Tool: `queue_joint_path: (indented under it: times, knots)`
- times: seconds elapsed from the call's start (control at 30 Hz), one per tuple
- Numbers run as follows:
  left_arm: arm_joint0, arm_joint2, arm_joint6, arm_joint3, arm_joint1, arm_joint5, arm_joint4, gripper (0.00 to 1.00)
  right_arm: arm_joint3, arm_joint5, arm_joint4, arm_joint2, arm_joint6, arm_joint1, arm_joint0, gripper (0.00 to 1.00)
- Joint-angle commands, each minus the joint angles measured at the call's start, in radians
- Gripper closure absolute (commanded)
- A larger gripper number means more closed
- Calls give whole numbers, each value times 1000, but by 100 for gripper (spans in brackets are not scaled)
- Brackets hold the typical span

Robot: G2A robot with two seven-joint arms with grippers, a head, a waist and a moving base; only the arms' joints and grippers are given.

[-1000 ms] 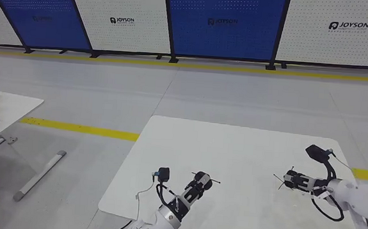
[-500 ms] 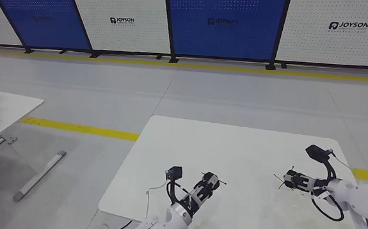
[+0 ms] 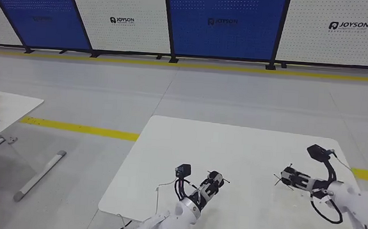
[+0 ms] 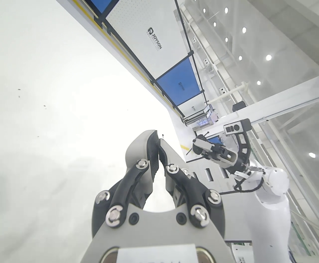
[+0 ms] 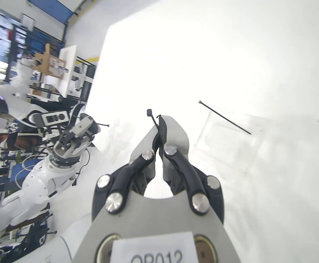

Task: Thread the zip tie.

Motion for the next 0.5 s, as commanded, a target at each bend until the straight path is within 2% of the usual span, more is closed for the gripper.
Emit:
queue_joint_path:
  times: [0.0,0.1,0.17,0.47]
  knots:
    - [0,0,0,0,0,0,0,100,-48,-63,17,24,-71,2,-71,100]
    - [0,0,0,0,0,0,0,100,-108,-138,35,48,-156,4,-161,100]
    - [0,0,0,0,0,0,0,100,-132,-173,49,45,-171,3,-199,100]
    - [0,0,0,0,0,0,0,100,-141,-166,46,35,-156,3,-207,100]
